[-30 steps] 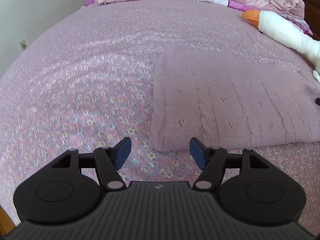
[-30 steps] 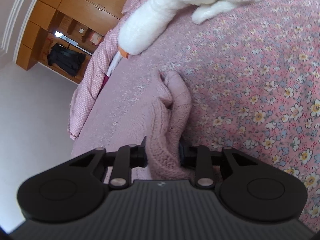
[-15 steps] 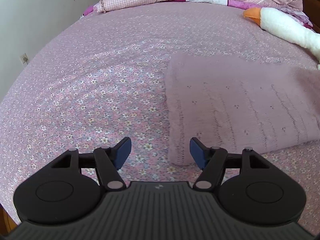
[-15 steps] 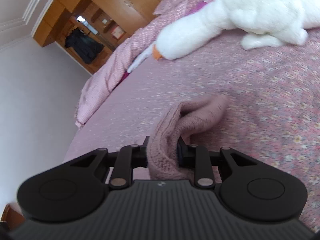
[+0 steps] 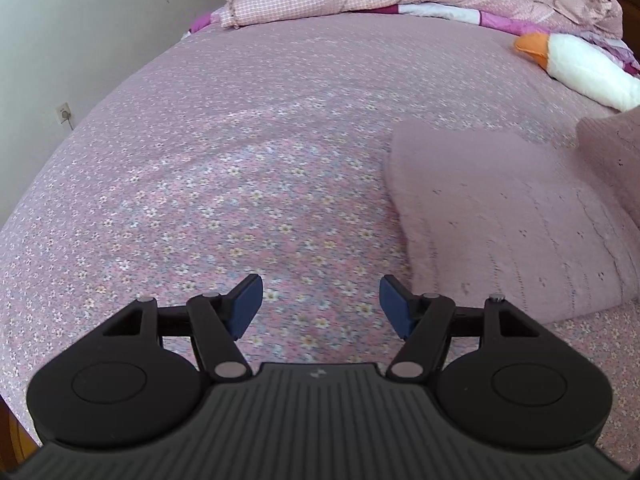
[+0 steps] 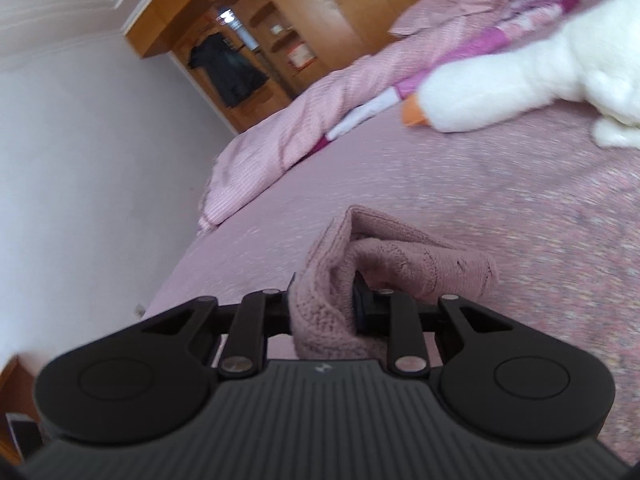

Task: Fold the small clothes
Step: 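Grasp the cardigan edge with the right gripper and fold it over the body, then lay the folded part down and open the right gripper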

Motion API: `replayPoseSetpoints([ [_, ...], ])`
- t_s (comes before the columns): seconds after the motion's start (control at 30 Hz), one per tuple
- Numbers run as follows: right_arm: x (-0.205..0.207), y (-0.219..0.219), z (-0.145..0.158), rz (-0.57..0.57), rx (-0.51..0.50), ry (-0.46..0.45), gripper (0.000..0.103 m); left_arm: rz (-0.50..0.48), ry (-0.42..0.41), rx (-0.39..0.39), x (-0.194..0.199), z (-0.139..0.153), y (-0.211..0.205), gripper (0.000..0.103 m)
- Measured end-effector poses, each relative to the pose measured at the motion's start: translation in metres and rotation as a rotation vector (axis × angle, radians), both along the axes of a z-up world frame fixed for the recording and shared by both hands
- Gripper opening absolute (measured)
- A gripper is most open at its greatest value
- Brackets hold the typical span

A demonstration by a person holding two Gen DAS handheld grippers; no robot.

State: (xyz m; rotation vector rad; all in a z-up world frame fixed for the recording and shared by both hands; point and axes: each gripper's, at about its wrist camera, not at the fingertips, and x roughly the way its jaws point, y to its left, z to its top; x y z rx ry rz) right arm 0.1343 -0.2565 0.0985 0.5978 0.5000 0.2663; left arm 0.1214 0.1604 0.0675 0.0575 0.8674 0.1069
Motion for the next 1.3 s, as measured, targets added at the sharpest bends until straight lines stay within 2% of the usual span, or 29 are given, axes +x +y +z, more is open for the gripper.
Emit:
replayPoseSetpoints([
  [0.2, 0.004, 0.054, 0.019, 0.096, -0.038, -0.028, 0.027, 0.039, -0.012, -0.017, -0.006, -0.001, 0.024, 0.072],
  [0.33, 0.009, 0.097, 0.017, 0.173, -0.073, -0.022, 0.027, 0.060, -0.017, -0.016, -0.013, -0.002, 0.038, 0.072],
  [0.53, 0.015, 0.162, -0.009, 0.273, -0.177, 0.037, 0.027, 0.091, -0.026, -0.025, -0.020, -0.004, 0.059, 0.072],
  [0.7, 0.017, 0.204, -0.039, 0.312, -0.278, 0.088, 0.027, 0.111, -0.022, -0.039, -0.025, -0.011, 0.070, 0.072],
  [0.87, 0.008, 0.218, -0.048, 0.299, -0.318, 0.079, 0.033, 0.114, -0.021, -0.038, -0.026, -0.014, 0.078, 0.072],
  [0.97, 0.000, 0.218, -0.042, 0.311, -0.315, 0.075, 0.045, 0.116, -0.029, -0.046, -0.026, -0.012, 0.079, 0.072],
  [1.1, -0.011, 0.212, -0.034, 0.321, -0.260, 0.040, 0.061, 0.112, -0.056, -0.085, -0.027, -0.002, 0.073, 0.072],
  [1.2, -0.020, 0.205, -0.024, 0.338, -0.248, 0.014, 0.061, 0.085, -0.077, -0.111, -0.026, 0.006, 0.061, 0.072],
  [1.3, -0.027, 0.191, -0.016, 0.305, -0.262, -0.007, 0.061, 0.053, -0.101, -0.110, -0.024, 0.016, 0.045, 0.072],
])
